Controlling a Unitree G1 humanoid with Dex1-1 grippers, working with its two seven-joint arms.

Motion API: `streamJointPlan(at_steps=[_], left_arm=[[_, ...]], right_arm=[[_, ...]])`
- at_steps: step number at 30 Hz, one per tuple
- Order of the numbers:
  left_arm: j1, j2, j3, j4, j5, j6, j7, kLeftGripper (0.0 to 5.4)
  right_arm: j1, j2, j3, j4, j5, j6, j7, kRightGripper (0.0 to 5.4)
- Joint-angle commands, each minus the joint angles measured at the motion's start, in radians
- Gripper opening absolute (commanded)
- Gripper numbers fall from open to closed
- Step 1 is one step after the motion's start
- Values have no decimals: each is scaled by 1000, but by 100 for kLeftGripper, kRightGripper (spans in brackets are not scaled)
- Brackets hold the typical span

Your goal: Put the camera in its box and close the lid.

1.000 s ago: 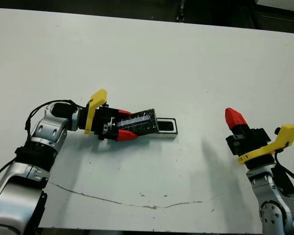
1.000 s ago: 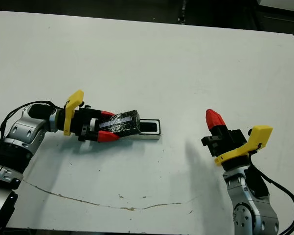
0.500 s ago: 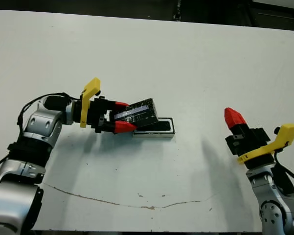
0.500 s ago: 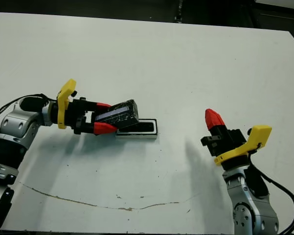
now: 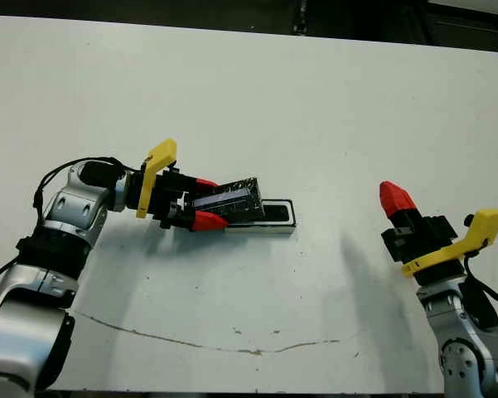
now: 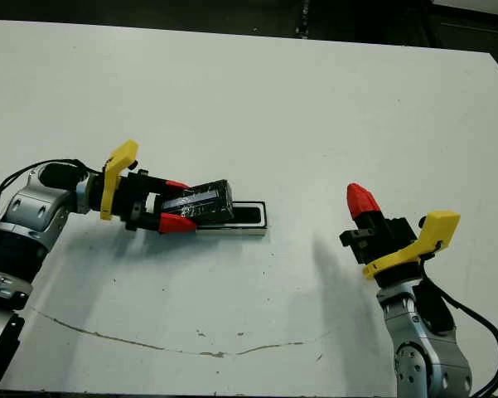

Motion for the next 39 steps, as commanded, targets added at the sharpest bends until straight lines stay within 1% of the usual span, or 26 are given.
streamJointPlan(at_steps=[1, 7, 13, 20, 23, 31, 35, 39], left_arm=[[7, -14, -10, 25, 17, -28, 7, 315], [19, -28, -17, 42, 29, -49, 23, 315], [24, -49, -21, 57, 22, -63, 16, 315], [22, -98, -21, 69, -18, -21, -20, 315], [17, -117, -17, 81, -20, -54, -20, 315], [-14, -149, -46, 108, 28, -77, 6, 315], [-50, -179, -65, 170, 60, -103, 14, 315], [-80, -218, -72, 243, 80, -123, 10, 315]], right_arm=[[6, -17, -2, 2, -2, 1, 7, 0], [8, -16, -2, 1, -9, -2, 8, 0], [8, -15, -4, 3, 1, 1, 14, 0], [9, -13, -3, 1, -7, 1, 5, 0], [8, -13, -5, 3, -2, 3, 8, 0], [9, -13, -9, -3, 2, 7, 1, 0], [11, -11, -6, -6, -5, 0, -1, 0], [11, -10, -13, -6, 13, 8, 2, 0]])
